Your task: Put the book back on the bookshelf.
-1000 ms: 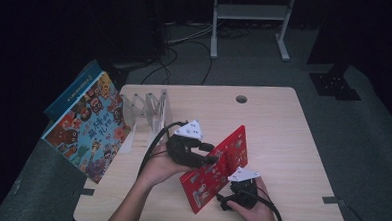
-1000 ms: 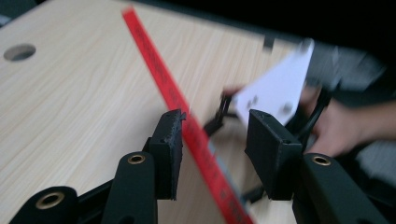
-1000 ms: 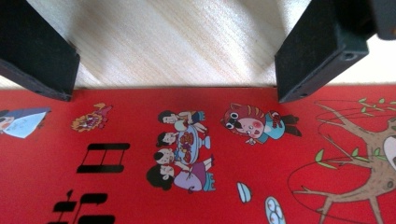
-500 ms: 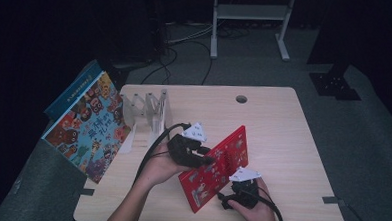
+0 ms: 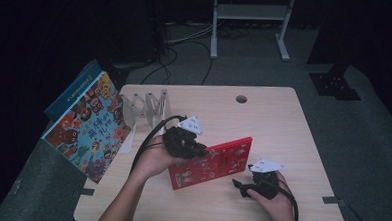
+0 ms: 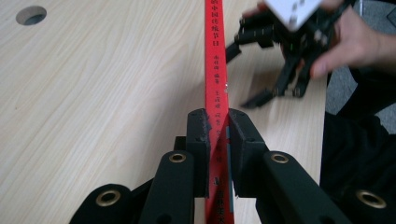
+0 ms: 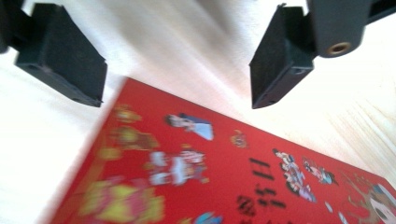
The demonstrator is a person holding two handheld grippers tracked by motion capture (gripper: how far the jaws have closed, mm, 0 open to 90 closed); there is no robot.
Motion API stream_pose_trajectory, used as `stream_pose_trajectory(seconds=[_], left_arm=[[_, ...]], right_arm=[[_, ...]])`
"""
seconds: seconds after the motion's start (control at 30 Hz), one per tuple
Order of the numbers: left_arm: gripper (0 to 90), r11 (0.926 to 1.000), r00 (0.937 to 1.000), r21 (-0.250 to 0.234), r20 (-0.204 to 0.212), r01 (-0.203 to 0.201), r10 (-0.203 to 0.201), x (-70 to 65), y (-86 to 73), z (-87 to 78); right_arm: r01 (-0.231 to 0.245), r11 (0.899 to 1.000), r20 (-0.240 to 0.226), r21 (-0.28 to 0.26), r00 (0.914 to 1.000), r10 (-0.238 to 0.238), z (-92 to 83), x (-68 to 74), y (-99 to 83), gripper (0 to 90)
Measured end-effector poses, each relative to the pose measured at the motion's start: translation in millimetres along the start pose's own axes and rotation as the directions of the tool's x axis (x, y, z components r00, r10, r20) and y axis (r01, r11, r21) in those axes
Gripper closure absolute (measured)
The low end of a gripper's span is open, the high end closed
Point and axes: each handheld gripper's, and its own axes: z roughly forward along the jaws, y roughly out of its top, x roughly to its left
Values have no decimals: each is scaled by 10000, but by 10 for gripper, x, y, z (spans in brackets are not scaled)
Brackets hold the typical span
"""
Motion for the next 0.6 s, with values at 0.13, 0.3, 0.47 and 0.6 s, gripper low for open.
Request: stream_pose_trajectory(seconds=[0.13,0.3,0.47,0.6], left_arm=[[798,10000,9997,29,239,-10,9,36,-22,-28],[797,9998,9993,118,348,-166,162,54,-57,-69],[795,9997,9988,120,439,-234,228,51,-81,-92],[786,9997,9983,152,555,-194,185,55,-81,-99]], right_arm=[[39,9991,-215,-422,9998,-48,-69,-139,56,198],[292,9971,-811,-698,9961,-348,-61,-209,161,205],[518,9965,-1514,-663,9866,-614,5,-137,217,222],[764,9956,-1447,-535,9859,-834,38,-51,210,196]])
